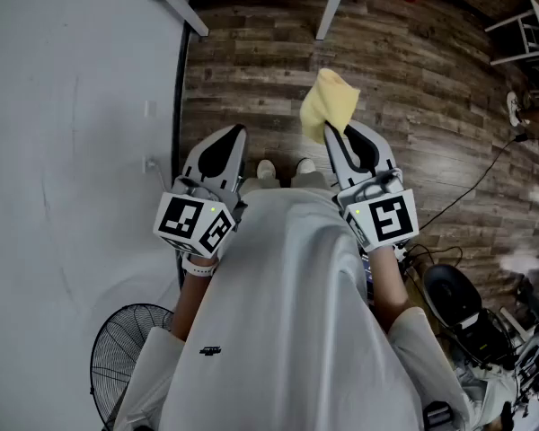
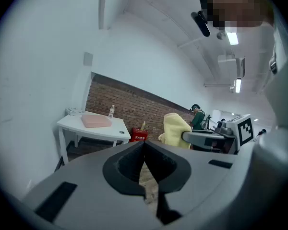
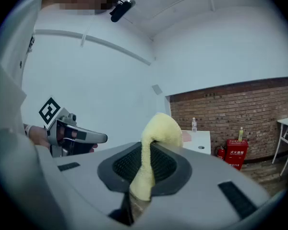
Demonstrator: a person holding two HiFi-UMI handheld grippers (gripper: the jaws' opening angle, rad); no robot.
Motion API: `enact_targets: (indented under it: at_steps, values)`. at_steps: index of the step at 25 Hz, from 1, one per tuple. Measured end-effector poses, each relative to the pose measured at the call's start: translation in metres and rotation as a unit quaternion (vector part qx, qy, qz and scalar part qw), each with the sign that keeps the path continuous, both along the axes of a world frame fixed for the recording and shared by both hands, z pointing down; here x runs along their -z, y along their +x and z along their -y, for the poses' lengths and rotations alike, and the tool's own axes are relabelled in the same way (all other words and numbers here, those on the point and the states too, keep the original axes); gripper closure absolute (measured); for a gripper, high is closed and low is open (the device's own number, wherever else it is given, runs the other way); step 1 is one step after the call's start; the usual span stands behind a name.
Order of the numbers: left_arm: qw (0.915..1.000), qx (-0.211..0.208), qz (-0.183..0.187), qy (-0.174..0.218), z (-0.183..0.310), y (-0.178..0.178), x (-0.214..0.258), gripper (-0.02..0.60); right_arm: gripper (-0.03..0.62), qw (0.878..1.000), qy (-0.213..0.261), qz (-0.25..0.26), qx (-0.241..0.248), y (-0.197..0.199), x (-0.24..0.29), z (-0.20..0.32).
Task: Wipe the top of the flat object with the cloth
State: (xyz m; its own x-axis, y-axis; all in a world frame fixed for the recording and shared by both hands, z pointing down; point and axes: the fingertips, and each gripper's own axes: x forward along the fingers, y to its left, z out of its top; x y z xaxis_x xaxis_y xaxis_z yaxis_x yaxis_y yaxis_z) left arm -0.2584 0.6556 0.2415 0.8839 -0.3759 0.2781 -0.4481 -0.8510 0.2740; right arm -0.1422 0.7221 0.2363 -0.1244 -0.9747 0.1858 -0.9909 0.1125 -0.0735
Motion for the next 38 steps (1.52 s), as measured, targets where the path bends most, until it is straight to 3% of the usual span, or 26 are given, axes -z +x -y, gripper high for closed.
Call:
enact_targets:
  at_steps: [13, 19, 25, 38]
  values:
    - [0.9997, 0.014, 0.014, 0.011, -0.01, 0.029, 0.002, 0.565, 0.545, 1.0, 0.008, 0.016, -0.002, 0.028, -0.003, -0.013]
    - [0.9995, 0.004, 0.024, 0.021, -0.021, 0.065, 0.0, 0.565, 0.543, 0.998, 0.041, 0.035, -0.012, 0.059, 0.002, -0.035]
    - [0.9992, -0.006, 0.03, 0.025, -0.031, 0.096, -0.006, 0.565, 0.543, 0.999, 0.037, 0.03, -0.016, 0.086, -0.012, -0.047]
    - [0.9988, 0.012, 0.034, 0.033, 0.03, 0.12, -0.007, 0.565, 0.545, 0.998, 0.056, 0.026, 0.014, 0.128, -0.009, 0.011]
